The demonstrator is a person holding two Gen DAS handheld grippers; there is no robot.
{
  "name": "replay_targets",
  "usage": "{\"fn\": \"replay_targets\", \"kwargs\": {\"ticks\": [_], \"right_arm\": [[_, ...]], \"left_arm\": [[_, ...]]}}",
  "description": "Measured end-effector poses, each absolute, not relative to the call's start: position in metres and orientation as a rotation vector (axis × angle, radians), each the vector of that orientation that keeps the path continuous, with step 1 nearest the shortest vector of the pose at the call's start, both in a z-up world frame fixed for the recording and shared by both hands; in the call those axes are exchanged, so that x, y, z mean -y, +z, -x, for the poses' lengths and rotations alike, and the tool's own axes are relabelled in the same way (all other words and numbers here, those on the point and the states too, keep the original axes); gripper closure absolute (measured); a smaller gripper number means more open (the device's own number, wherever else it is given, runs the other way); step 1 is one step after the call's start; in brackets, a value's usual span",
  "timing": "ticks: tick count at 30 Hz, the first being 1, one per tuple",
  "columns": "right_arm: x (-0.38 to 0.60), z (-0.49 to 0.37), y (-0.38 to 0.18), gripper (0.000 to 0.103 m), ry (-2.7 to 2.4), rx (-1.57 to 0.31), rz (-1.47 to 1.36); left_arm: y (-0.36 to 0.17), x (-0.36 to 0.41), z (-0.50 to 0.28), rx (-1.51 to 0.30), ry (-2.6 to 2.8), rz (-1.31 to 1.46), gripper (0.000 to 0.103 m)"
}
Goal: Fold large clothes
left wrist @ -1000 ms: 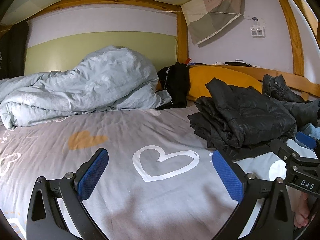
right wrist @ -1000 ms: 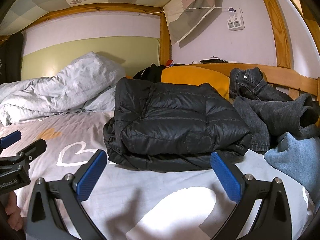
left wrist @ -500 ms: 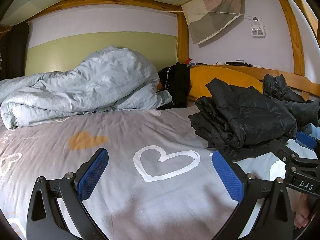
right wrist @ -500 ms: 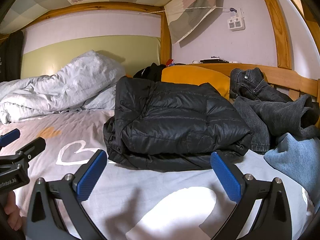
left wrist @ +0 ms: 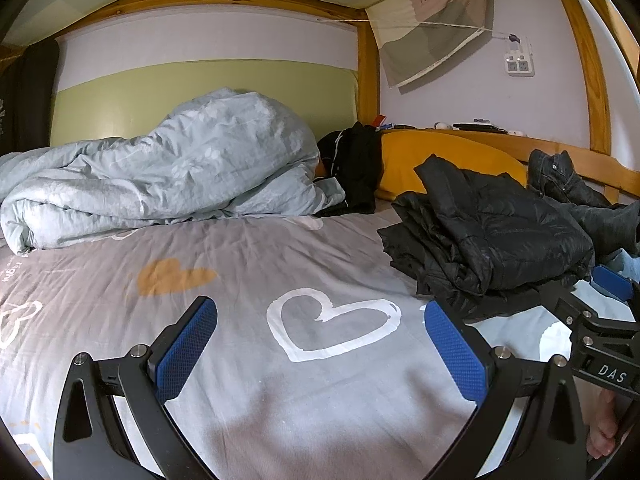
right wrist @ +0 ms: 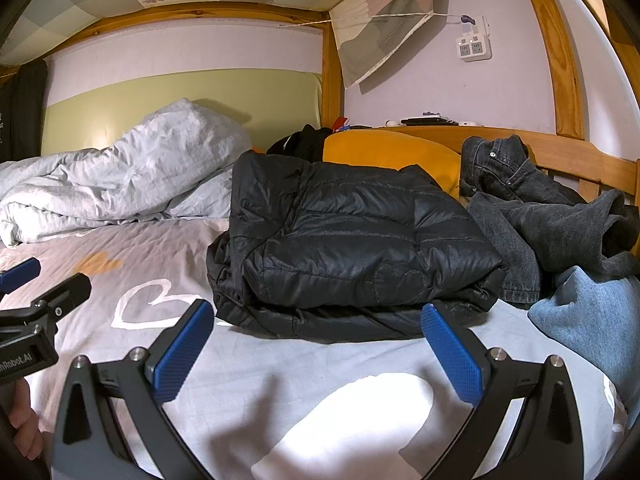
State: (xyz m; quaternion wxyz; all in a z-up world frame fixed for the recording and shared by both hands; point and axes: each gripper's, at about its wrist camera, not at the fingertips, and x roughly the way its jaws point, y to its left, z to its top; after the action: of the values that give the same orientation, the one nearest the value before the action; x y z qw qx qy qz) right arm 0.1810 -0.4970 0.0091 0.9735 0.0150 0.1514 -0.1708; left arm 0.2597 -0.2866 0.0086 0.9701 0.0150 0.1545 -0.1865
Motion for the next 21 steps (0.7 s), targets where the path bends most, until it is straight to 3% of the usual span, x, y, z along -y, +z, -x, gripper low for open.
{"fn": "replay_targets", "kwargs": {"ticks": [21], "right_arm": [[0.4978,-0.183,0.0083,0.0,-0.344,-0.31,-0.027]], "left_arm": [[0.009,0.2883,-0.2626,-0.315,-0.374,-0.025,0.0]]}}
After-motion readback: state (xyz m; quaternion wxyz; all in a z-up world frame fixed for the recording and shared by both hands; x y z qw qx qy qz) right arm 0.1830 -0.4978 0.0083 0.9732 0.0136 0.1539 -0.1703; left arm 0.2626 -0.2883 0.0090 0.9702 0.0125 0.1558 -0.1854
